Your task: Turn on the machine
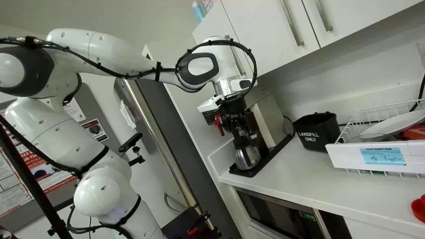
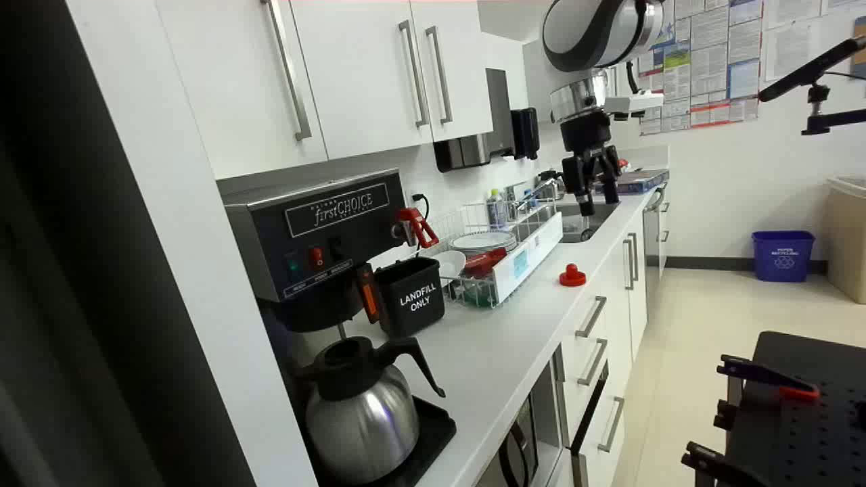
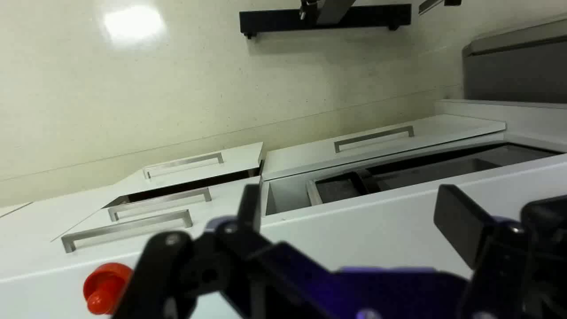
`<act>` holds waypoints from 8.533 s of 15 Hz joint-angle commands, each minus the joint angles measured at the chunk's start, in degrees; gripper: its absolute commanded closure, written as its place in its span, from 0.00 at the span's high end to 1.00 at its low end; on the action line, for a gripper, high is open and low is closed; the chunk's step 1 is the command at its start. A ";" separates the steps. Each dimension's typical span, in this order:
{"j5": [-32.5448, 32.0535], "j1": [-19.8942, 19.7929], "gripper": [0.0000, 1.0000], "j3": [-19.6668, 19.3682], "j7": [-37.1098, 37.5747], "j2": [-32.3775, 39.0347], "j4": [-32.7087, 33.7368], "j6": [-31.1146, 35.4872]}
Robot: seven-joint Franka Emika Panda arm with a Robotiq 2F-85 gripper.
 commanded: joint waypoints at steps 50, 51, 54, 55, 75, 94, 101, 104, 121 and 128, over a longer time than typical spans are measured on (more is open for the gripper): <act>14.52 25.04 0.74 29.43 23.36 -15.59 -15.33 18.98; 13.66 24.96 0.66 30.75 25.07 -15.94 -15.13 20.55; 12.80 24.25 0.42 33.54 29.27 -15.28 -14.42 27.34; 12.18 23.52 0.34 34.46 30.89 -14.89 -14.30 29.86; -3.97 0.38 0.00 52.27 48.18 -10.99 -10.69 49.81; -5.86 -8.26 0.00 59.94 48.33 0.88 -0.47 49.43; -10.03 -12.19 0.00 62.53 50.17 0.63 0.42 50.47; -12.42 -14.04 0.00 64.22 51.50 -0.24 0.34 51.13; -11.36 -6.72 0.00 60.21 48.86 -7.09 -2.15 48.56; 0.15 13.75 0.00 44.13 41.17 -22.38 -10.55 35.91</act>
